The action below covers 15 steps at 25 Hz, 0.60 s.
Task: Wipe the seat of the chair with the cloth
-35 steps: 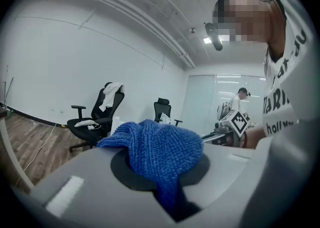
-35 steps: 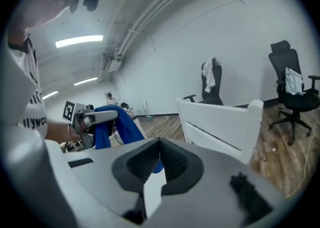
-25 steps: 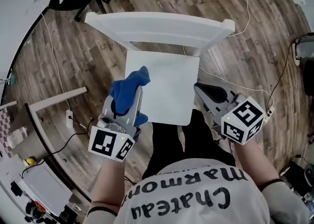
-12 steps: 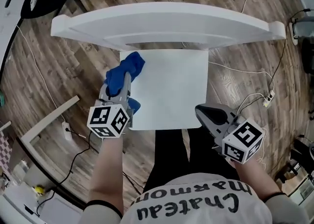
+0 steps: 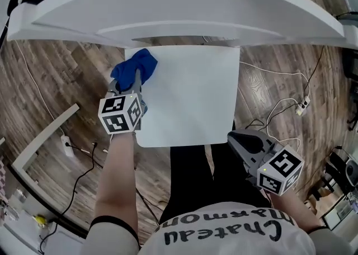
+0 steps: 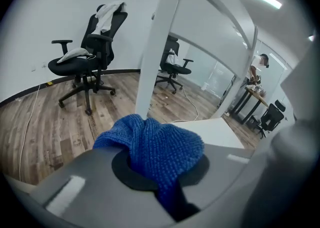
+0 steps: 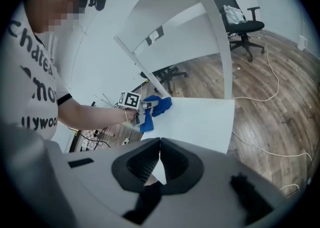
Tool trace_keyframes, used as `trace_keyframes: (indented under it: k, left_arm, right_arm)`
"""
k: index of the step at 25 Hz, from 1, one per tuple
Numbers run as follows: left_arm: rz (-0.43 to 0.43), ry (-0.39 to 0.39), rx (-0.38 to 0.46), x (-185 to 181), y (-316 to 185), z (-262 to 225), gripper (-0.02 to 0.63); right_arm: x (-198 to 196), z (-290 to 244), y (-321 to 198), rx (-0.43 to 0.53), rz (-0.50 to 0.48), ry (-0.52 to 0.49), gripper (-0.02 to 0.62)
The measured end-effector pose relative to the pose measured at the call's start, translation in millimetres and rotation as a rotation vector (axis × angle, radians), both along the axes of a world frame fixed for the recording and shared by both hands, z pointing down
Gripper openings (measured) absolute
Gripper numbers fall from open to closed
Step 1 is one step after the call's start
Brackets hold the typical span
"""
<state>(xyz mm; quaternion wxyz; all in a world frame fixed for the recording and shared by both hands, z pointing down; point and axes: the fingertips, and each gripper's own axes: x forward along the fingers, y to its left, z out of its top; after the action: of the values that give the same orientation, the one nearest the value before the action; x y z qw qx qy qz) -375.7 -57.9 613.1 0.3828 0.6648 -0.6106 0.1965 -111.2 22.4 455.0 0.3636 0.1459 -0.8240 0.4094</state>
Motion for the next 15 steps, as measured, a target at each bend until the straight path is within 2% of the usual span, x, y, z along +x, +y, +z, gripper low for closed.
trace_keyframes:
  k: [8,12,15]
  left_arm:
    - [0.026,-0.059,-0.05,14.7,-19.5,20.2,0.043]
    - [0.041,-0.108,-0.078,33.7,-28.1,26.2,0.041]
    - [0.029,-0.116,-0.093,49.7,-34.8,27.2,0.04]
  right_arm:
    - [12.5,9.4,-14.5,-0.004,0.02,-0.036,0.014]
    - [33.7,11.1,-24.5,0.006,0.04,-0.044,0.014]
    - [54.1,12.9,-30.4,0.005,0.079,-0.056,0.014]
